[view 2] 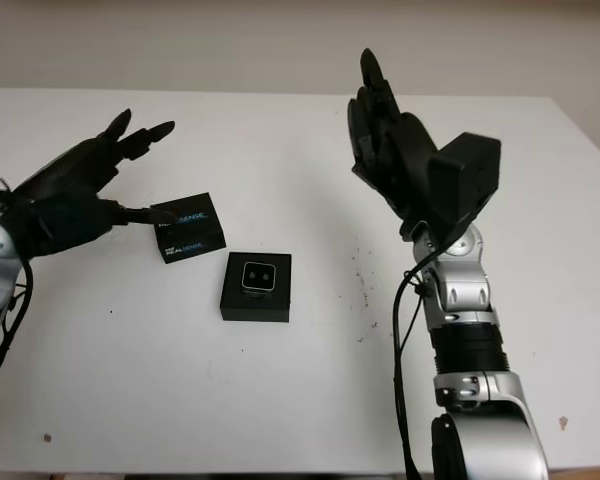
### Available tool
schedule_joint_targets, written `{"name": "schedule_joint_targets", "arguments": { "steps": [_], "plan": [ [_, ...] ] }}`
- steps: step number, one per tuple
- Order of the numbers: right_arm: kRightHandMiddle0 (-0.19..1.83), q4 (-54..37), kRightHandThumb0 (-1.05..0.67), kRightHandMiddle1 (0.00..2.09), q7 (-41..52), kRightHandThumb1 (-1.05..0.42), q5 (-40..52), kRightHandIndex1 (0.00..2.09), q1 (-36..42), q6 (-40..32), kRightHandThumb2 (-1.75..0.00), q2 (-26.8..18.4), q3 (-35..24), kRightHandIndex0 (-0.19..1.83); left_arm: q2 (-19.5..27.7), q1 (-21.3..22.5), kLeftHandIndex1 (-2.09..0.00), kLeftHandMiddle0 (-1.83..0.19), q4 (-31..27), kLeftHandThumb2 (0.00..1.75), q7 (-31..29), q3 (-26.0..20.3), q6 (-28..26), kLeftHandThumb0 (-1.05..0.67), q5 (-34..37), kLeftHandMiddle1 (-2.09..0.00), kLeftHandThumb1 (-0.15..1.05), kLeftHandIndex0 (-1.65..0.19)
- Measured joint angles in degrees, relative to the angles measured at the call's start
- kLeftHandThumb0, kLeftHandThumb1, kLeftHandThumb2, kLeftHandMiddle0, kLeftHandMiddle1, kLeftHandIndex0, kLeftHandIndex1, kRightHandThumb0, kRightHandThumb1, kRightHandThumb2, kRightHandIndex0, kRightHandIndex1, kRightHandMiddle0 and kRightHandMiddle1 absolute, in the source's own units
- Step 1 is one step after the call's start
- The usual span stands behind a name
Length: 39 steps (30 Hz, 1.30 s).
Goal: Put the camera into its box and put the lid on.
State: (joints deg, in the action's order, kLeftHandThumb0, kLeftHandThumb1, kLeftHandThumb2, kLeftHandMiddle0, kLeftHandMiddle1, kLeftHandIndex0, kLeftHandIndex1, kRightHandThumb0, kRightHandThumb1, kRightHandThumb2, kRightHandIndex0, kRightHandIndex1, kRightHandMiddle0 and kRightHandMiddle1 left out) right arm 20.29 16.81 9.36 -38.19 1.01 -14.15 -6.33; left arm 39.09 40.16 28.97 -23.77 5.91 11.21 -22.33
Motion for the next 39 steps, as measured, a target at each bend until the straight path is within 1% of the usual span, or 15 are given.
{"name": "schedule_joint_targets", "arguments": {
  "steps": [4,6,8,11,13,16,20,25,29,32,35,39],
  "plan": [
    [-0.19,-0.01,-0.72,0.01,-0.48,-1.05,0.5,0.02,-0.19,-1.0,-0.7,0.01,-0.93,-0.19,0.0,3.17,-0.03,0.05,3.57,0.06,-5.78,1.51,-1.08,-0.87,1.12,-0.04,0.88,0.04],
    [-0.19,-0.02,-0.72,0.01,-0.5,-1.05,0.53,0.02,-0.19,-1.09,-0.7,0.01,-1.01,-0.19,-0.01,4.1,-0.03,0.06,4.14,0.06,-7.18,2.78,-2.05,-0.88,0.68,-0.04,0.89,0.06],
    [-0.18,-0.02,-0.73,0.01,-0.54,-1.05,0.52,0.02,-0.19,-1.13,-0.7,0.02,-1.01,-0.19,-0.14,4.44,-0.04,0.07,4.2,0.05,-7.3,3.49,-2.74,-0.85,0.01,-0.04,0.88,0.06],
    [-0.18,-0.02,-0.72,0.01,-0.6,-1.05,0.46,0.02,-0.19,-1.09,-0.7,0.03,-1.0,-0.19,-0.81,4.5,-0.04,0.07,4.59,0.05,-5.73,4.38,-2.82,-0.82,-0.83,-0.05,0.88,0.07],
    [-0.19,-0.02,-0.71,0.0,-0.36,-1.05,0.44,0.01,-0.19,-1.05,-0.71,0.04,-0.97,-0.19,-1.43,4.6,-0.04,0.08,5.85,0.06,-4.19,4.73,-1.69,-0.82,-1.11,-0.05,0.89,0.09],
    [-0.19,-0.01,-0.71,0.0,0.09,-1.05,0.27,0.0,-0.19,-0.6,-0.72,0.04,-0.86,-0.19,-2.67,5.04,-0.04,0.08,9.02,0.05,-2.2,5.27,-0.09,-0.81,-1.38,-0.05,0.89,0.1],
    [-0.18,-0.01,-0.72,0.0,0.3,-1.05,-0.17,0.01,-0.19,0.13,-0.72,0.03,-0.75,-0.19,-4.36,5.79,-0.05,0.09,12.51,0.05,-0.3,6.74,-0.05,-0.78,-2.91,-0.05,0.89,0.1],
    [-0.18,-0.01,-0.71,0.0,0.33,-1.05,-0.38,0.01,-0.18,0.14,-0.72,0.04,-0.72,-0.19,-4.82,7.29,-0.05,0.09,15.77,0.05,1.47,8.02,1.5,-0.72,-4.8,-0.05,0.88,0.09],
    [-0.17,0.01,-0.7,0.01,-0.16,-1.05,-1.55,0.02,-0.1,1.09,-0.72,0.04,-0.61,-0.18,-4.84,8.96,-0.05,0.1,18.02,0.05,2.97,10.96,2.31,-0.74,-8.51,-0.05,0.89,0.1],
    [-0.17,0.07,-0.69,0.01,-0.15,-1.05,-1.85,0.02,-0.03,1.48,-0.72,0.05,-0.52,-0.19,-4.98,10.61,-0.06,0.09,20.38,0.05,4.23,12.79,3.78,-0.75,-10.57,-0.05,0.88,0.09],
    [-0.18,0.17,-0.69,0.01,-0.12,-1.05,-2.05,0.02,0.05,1.56,-0.73,0.05,-0.29,-0.19,-5.25,11.94,-0.07,0.09,22.4,0.05,5.04,13.78,4.92,-0.72,-11.55,-0.06,0.86,0.06],
    [-0.18,0.19,-0.68,0.02,-0.03,-1.05,-1.9,0.02,0.11,1.56,-0.72,0.36,0.04,-0.19,-5.52,13.31,-0.08,0.04,24.14,0.04,5.47,14.79,5.76,-0.62,-12.69,-0.07,0.83,-0.02]
  ]
}}
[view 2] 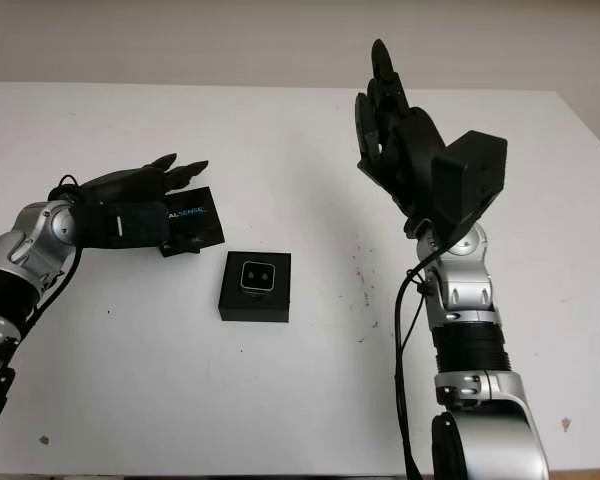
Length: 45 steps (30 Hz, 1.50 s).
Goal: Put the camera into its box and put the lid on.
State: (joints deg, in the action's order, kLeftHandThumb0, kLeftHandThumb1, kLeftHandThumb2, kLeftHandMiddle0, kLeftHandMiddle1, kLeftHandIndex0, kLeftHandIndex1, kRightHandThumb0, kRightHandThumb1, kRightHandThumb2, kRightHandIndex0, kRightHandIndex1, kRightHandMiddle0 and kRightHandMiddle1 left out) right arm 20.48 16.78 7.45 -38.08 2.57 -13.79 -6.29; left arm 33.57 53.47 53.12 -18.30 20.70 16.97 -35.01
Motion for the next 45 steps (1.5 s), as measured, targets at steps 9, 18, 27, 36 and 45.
{"name": "schedule_joint_targets", "arguments": {
  "steps": [9,18,27,36,45],
  "plan": [
    [-0.17,0.01,-0.68,0.03,-0.41,-1.05,-0.01,0.04,0.19,-0.09,-0.71,0.53,0.22,-0.18,-0.09,0.54,-0.13,-0.23,1.65,0.07,-0.38,0.35,3.85,-0.21,1.97,-0.14,0.86,-0.32],
    [-0.17,0.0,-0.68,0.03,-0.61,-1.05,-0.14,0.04,0.38,-0.48,-0.7,0.54,0.26,-0.19,-0.22,0.54,-0.68,-0.34,4.23,0.06,-0.13,-0.66,7.13,-0.09,4.74,-1.24,1.0,-0.42],
    [-0.18,-0.07,-0.66,0.04,-0.85,-1.05,-0.37,0.04,1.65,-1.07,-0.7,0.54,0.4,-0.19,-0.28,-1.02,-1.16,-0.37,3.56,0.05,5.78,-0.8,7.04,-0.1,4.37,-1.34,1.03,-0.3],
    [-0.19,-0.07,-0.67,0.02,-0.16,-1.05,0.09,0.02,2.19,-1.12,-0.7,0.83,0.49,-0.19,0.25,-5.47,-1.11,-0.37,-7.45,0.05,10.93,-2.23,0.27,-0.08,2.92,-1.07,0.99,-0.3],
    [-0.18,-0.2,-0.68,0.02,0.78,-1.05,0.12,0.01,3.49,-1.69,-0.72,0.89,1.31,-0.19,0.33,-6.87,-1.07,-0.45,-22.45,0.05,4.84,-8.28,-13.42,-0.09,7.3,-1.37,0.99,-0.32]
  ]
}}
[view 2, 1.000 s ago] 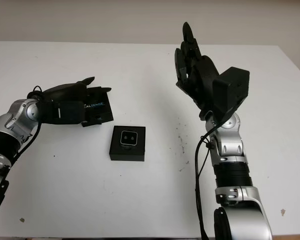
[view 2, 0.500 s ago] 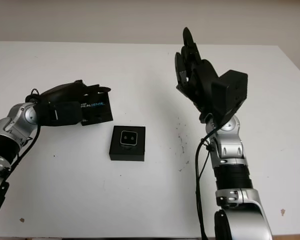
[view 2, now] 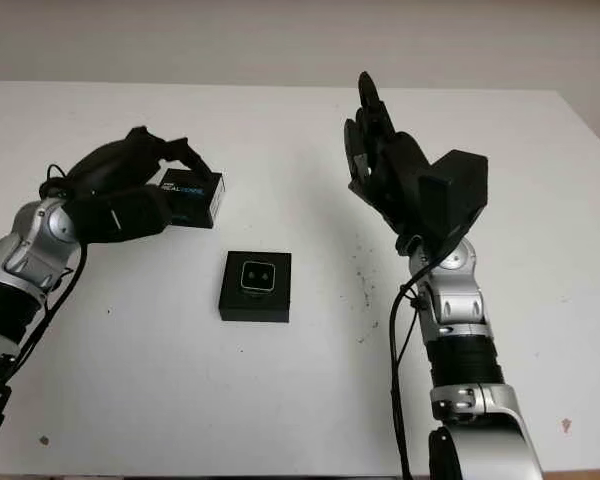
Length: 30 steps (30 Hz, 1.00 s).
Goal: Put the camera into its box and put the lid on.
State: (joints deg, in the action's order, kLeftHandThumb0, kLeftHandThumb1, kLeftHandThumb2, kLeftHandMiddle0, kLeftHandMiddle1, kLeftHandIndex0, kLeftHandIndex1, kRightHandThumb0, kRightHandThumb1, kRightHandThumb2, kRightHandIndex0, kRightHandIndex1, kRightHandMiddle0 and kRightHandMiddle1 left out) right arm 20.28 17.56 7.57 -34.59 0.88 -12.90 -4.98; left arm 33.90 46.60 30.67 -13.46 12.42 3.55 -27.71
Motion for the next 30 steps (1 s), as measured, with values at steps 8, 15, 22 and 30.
{"name": "schedule_joint_targets", "arguments": {
  "steps": [8,15,22,30],
  "plan": [
    [-0.19,0.0,-0.68,0.03,-0.04,-1.05,0.18,0.0,0.67,-0.02,-0.7,1.15,0.05,-0.19,0.02,-0.24,-1.17,-0.48,-7.82,0.05,-3.17,-2.48,-2.57,-0.11,2.66,-1.34,0.96,-0.35],
    [-0.19,0.0,-0.67,0.04,-0.28,-1.05,0.48,0.02,0.86,-0.65,-0.69,1.28,0.0,-0.19,0.11,-2.03,-1.11,-0.4,-11.12,0.05,-5.43,-3.5,-4.16,-0.13,4.0,-1.2,0.94,-0.33],
    [-0.19,-0.02,-0.67,0.04,-0.22,-1.05,0.76,0.02,0.92,-1.31,-0.69,1.29,-0.13,-0.19,5.38,3.17,-0.09,0.06,-3.85,0.04,-11.2,1.6,3.93,-0.57,-3.25,-0.05,0.84,-0.01],
    [-0.19,-0.14,-0.67,0.02,-0.08,-1.05,0.92,0.01,1.01,-1.72,-0.7,1.31,-0.09,-0.19,3.79,15.98,-0.02,0.12,16.38,0.05,-12.35,8.99,9.75,-0.68,-10.31,-0.03,0.79,0.1]
  ]
}}
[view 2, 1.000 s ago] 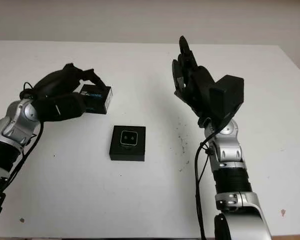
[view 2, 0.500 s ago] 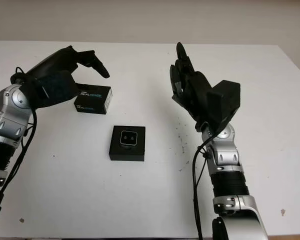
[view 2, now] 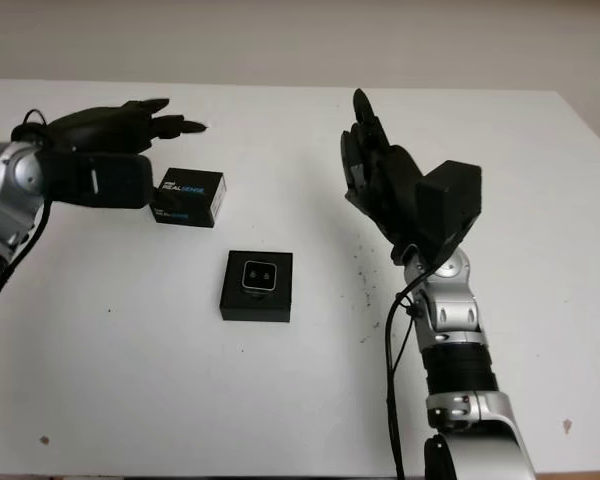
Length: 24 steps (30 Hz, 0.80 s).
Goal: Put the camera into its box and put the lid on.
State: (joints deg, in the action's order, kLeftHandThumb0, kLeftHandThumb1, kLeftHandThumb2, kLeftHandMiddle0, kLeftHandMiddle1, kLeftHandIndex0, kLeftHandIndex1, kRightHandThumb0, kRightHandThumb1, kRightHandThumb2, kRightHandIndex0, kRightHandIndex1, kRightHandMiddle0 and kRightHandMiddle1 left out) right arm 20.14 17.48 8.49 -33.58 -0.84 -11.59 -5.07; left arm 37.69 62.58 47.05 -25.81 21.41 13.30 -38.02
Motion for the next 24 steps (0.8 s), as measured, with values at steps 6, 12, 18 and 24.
{"name": "schedule_joint_targets", "arguments": {
  "steps": [6,12,18,24],
  "plan": [
    [-0.17,-0.25,-0.67,0.04,-0.51,-1.05,-0.07,0.02,0.04,-0.13,-0.7,0.01,0.09,-0.18,-3.91,5.59,-0.04,0.16,11.65,0.05,1.09,3.5,2.62,-0.75,-2.31,-0.04,0.78,0.15],
    [-0.18,-0.31,-0.68,0.04,-0.63,-1.05,-0.2,0.02,0.04,-0.14,-0.7,0.0,0.11,-0.19,-5.84,7.95,-0.06,0.11,18.42,0.05,2.27,4.68,4.22,-0.7,-2.4,-0.06,0.78,0.11],
    [-0.18,-0.55,-0.67,0.04,-0.69,-1.05,-0.18,0.03,0.04,-0.32,-0.7,0.0,0.11,-0.19,-8.07,8.64,-0.06,0.1,21.31,0.05,1.33,5.5,4.02,-0.66,-2.14,-0.06,0.78,0.09],
    [-0.18,-1.15,-0.68,0.04,-1.32,-1.05,-0.22,0.04,0.05,-1.0,-0.7,0.04,0.13,-0.19,-9.54,9.49,-0.06,0.09,23.21,0.05,3.09,9.7,4.21,-0.61,-5.85,-0.06,0.77,0.07]
  ]
}}
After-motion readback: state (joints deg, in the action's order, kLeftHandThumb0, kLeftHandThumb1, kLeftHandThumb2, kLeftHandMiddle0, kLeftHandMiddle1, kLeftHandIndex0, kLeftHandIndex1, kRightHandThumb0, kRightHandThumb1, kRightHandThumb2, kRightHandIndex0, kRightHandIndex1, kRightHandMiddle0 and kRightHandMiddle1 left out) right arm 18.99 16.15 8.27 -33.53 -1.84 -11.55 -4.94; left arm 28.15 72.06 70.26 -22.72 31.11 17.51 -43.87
